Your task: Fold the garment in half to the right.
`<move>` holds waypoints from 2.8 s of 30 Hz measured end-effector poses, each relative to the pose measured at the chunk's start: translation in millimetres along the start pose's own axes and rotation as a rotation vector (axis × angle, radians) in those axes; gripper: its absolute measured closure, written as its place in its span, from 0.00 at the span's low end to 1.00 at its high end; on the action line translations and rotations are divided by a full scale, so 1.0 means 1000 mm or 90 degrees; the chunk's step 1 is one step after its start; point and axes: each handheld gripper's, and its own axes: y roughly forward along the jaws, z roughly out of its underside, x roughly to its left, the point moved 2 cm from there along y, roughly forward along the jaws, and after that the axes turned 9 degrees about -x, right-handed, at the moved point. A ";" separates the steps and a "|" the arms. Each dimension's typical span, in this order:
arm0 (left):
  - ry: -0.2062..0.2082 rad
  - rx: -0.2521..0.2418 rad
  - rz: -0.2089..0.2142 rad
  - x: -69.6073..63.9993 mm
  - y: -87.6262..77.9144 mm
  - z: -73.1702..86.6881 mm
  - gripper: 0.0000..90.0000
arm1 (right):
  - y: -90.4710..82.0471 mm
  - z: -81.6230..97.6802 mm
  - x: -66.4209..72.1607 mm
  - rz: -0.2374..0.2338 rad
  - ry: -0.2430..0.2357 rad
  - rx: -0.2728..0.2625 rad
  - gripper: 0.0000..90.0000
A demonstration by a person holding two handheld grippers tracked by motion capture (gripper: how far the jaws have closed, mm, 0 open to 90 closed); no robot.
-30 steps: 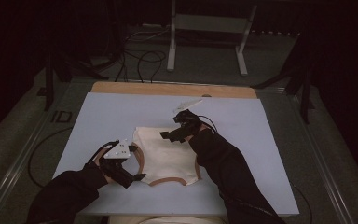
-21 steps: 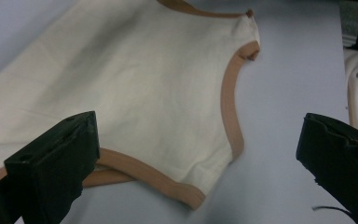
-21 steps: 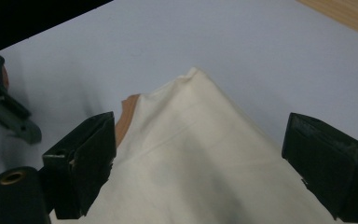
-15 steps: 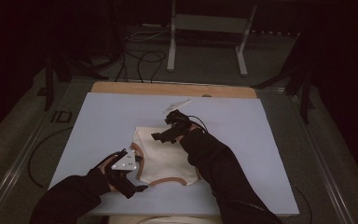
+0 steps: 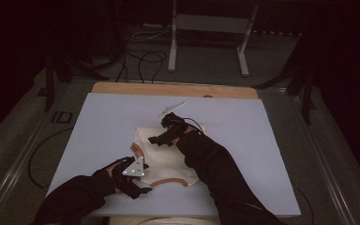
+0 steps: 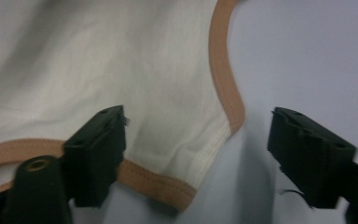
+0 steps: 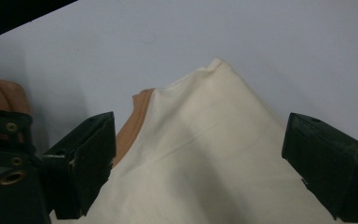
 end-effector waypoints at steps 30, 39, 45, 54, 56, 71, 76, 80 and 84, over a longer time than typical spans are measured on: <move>-0.039 0.020 0.004 0.013 0.006 -0.005 0.57 | 0.020 -0.002 0.000 -0.009 0.003 0.013 0.11; -0.045 0.007 -0.009 0.018 0.008 -0.006 0.83 | 0.037 -0.001 0.000 -0.013 0.015 0.023 0.11; -0.037 0.012 -0.017 0.016 0.011 -0.009 0.97 | 0.043 -0.003 -0.003 -0.010 0.019 0.027 0.11; -0.032 0.009 -0.044 0.010 0.010 -0.009 0.98 | 0.057 -0.009 -0.007 0.006 -0.002 0.040 0.14; -0.036 0.004 -0.042 0.011 0.010 -0.007 0.98 | 0.064 -0.013 -0.010 0.009 0.014 0.035 0.14; -0.039 -0.004 -0.043 0.011 0.010 -0.006 0.98 | 0.094 -0.029 -0.010 0.070 0.019 0.047 0.39; -0.044 -0.009 -0.044 0.010 0.010 -0.006 0.98 | 0.104 -0.025 -0.012 0.089 0.011 0.065 0.49; -0.044 -0.006 -0.041 0.011 0.010 -0.006 0.98 | 0.109 -0.023 -0.013 0.092 0.016 0.073 0.56; -0.042 -0.004 -0.042 0.011 0.010 -0.006 0.98 | 0.114 -0.021 -0.012 0.090 0.005 0.088 0.62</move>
